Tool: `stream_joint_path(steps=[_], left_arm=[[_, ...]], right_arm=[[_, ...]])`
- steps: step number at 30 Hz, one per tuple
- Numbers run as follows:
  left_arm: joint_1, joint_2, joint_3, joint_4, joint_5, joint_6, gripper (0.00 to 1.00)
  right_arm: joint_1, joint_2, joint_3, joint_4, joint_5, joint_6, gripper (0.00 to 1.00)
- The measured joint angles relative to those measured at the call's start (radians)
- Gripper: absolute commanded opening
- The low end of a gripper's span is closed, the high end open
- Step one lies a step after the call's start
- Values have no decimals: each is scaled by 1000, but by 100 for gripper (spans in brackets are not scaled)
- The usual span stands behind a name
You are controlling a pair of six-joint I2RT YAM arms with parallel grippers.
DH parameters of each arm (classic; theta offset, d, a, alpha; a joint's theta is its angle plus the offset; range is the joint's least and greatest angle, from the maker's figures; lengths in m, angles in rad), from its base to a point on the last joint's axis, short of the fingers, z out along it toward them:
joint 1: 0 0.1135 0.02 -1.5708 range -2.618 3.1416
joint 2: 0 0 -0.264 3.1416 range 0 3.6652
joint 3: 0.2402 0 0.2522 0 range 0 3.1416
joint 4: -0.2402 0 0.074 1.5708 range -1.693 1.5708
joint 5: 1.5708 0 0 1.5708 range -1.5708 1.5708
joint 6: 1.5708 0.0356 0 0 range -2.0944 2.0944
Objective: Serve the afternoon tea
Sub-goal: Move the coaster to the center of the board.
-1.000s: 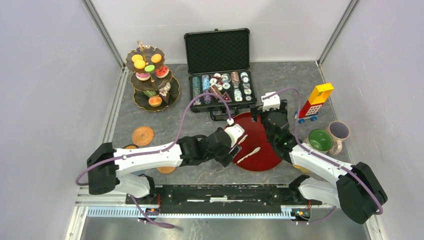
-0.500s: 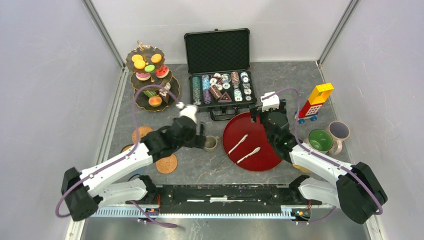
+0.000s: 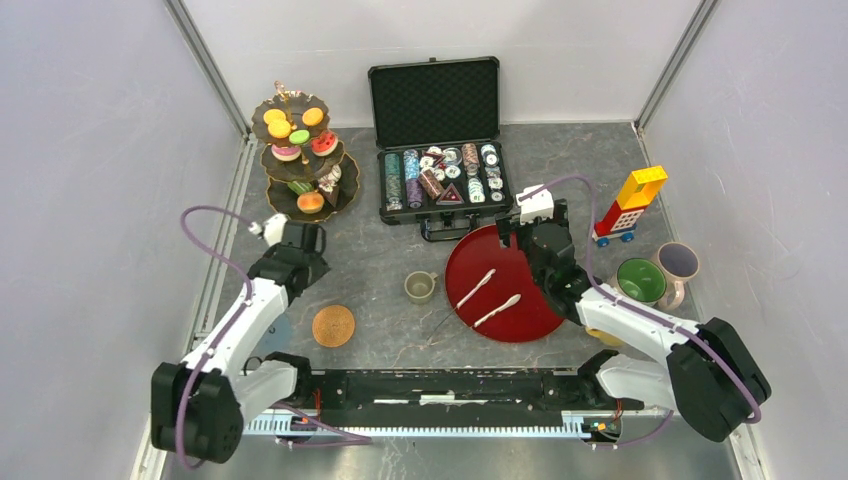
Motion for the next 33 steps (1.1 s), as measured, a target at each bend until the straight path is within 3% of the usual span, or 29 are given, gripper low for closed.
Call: stream_joint_path(steps=[4,10,16,33], left_arm=[[201,54,-51,115,11,-26,27],[389,118,-51,252,23,-69,3],[526,211,-56,325,109,-130,2],[536,352,-53,377,166,-187,2]], right_arm=[[0,2,0,-4,0,0,98],[0,24,3,-5,5,-4,98],[0,31,4,-9,13,-8,98],[0,31,4,-7,15,-8,98]])
